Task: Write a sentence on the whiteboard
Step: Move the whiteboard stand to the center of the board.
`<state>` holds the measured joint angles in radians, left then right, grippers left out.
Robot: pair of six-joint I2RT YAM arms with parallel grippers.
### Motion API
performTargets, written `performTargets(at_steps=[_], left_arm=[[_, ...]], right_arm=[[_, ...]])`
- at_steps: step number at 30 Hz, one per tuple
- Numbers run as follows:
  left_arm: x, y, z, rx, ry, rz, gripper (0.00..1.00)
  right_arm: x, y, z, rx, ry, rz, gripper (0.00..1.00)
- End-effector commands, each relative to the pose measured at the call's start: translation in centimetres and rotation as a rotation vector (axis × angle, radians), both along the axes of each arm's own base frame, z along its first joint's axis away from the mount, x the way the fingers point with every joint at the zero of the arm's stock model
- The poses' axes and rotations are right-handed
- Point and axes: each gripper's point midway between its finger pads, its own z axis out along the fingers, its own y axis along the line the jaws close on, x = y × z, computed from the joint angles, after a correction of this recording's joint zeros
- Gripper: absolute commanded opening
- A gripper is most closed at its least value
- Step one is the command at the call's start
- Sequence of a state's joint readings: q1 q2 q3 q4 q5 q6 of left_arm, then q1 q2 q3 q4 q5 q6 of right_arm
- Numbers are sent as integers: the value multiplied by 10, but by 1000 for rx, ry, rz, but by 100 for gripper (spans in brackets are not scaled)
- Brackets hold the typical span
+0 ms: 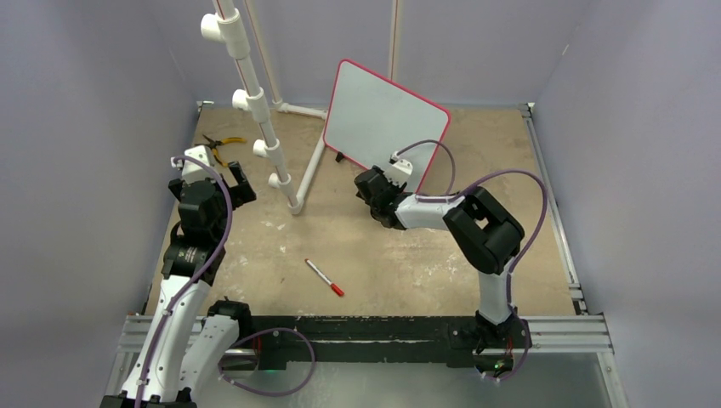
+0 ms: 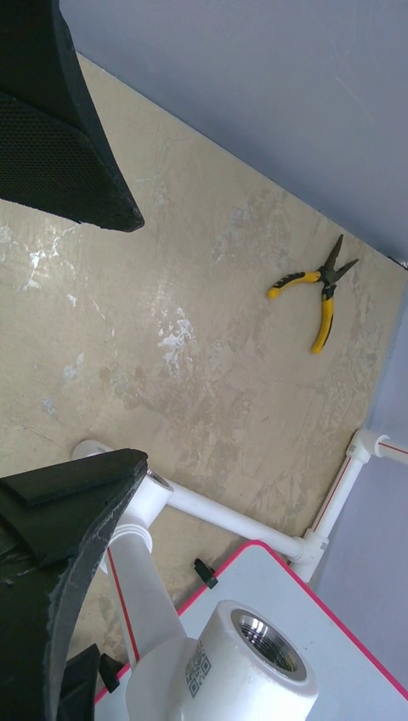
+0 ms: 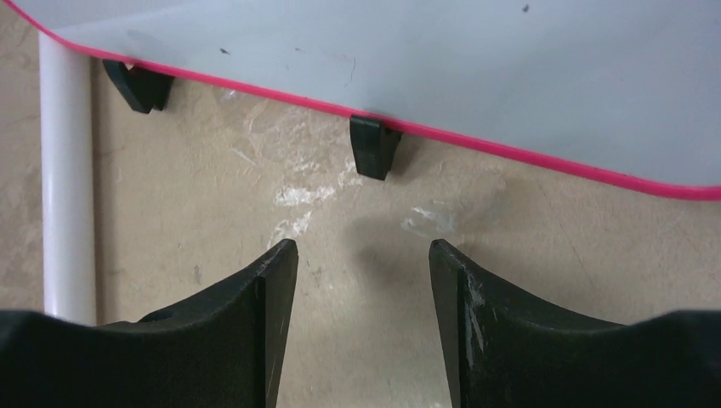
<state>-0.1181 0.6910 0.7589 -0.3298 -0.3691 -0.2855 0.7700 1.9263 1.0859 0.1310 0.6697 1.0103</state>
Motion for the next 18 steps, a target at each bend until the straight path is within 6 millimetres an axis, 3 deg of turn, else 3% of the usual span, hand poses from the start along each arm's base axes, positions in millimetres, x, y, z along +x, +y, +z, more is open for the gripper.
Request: performTargets(at_steps=[1, 9, 18], left_arm=[[1, 1, 8, 6, -32, -6, 99], [0, 0, 10, 4, -40, -9, 99], [2, 0, 7, 7, -28, -12, 99]], right_arm=[[23, -10, 9, -23, -27, -82, 60], [38, -20, -1, -69, -21, -109, 58], [51, -27, -14, -86, -11, -104, 47]])
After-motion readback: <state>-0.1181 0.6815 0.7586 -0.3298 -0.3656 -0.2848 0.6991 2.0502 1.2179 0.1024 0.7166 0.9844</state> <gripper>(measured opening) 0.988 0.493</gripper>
